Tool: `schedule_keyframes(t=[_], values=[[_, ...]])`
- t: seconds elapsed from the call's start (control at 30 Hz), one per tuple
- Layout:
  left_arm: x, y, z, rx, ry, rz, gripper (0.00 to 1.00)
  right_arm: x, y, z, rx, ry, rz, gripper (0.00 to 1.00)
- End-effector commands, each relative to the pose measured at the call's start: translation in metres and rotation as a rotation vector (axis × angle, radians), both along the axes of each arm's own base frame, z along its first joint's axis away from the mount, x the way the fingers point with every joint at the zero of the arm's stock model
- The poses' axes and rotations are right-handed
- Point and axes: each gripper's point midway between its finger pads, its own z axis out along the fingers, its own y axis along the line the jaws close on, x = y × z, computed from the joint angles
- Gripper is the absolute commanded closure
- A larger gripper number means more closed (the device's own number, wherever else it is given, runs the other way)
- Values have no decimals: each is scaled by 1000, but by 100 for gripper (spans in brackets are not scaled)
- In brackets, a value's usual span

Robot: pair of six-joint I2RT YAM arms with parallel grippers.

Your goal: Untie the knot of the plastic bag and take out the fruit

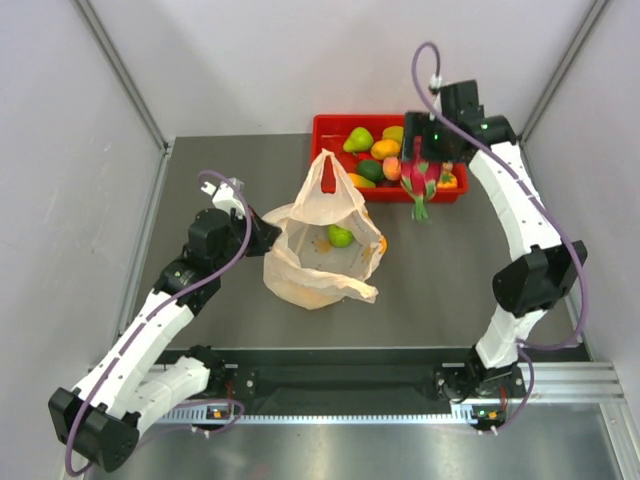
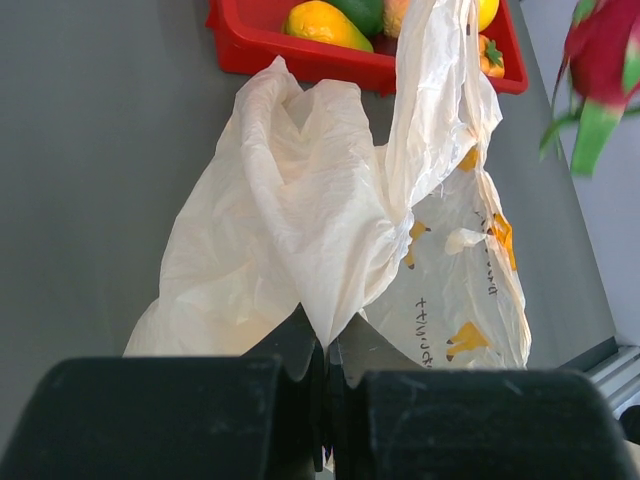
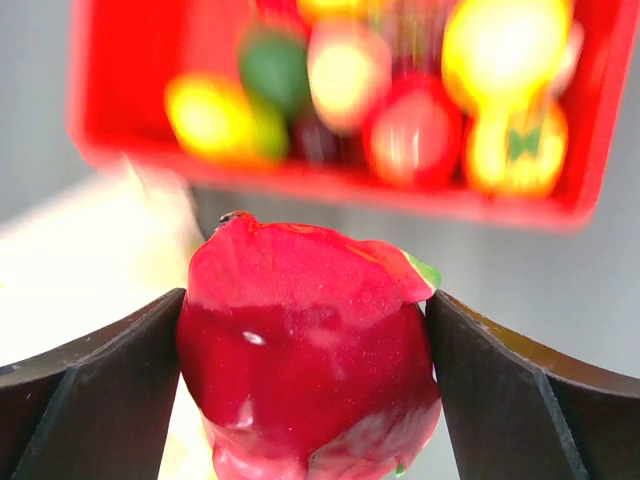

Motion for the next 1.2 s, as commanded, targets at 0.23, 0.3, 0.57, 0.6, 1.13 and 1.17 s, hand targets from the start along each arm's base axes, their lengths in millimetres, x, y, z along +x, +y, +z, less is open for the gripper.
schedule_keyframes(t=[0.23,0.3,0.57,0.6,1.13,1.17], values=[[4,-5,28,-26,-53,-26,100,180,-6,4,326,-263,-362,99],[4,-6,31,-32,-57,-33,100,194,-12,-9,342,-284,-424,91],[7,-10,40,-29,-71,-50,100,217,-14,22,404,-409,-408,0],[8,-10,41,-29,-73,-52,100,216,-16,28,403,-422,-406,0],[9,-13,32,13,-71,-89,100,31,26,117,421,-350,100,7],[8,-13,28,17,-61,-88,100,6,33,126,384,-371,165,8]])
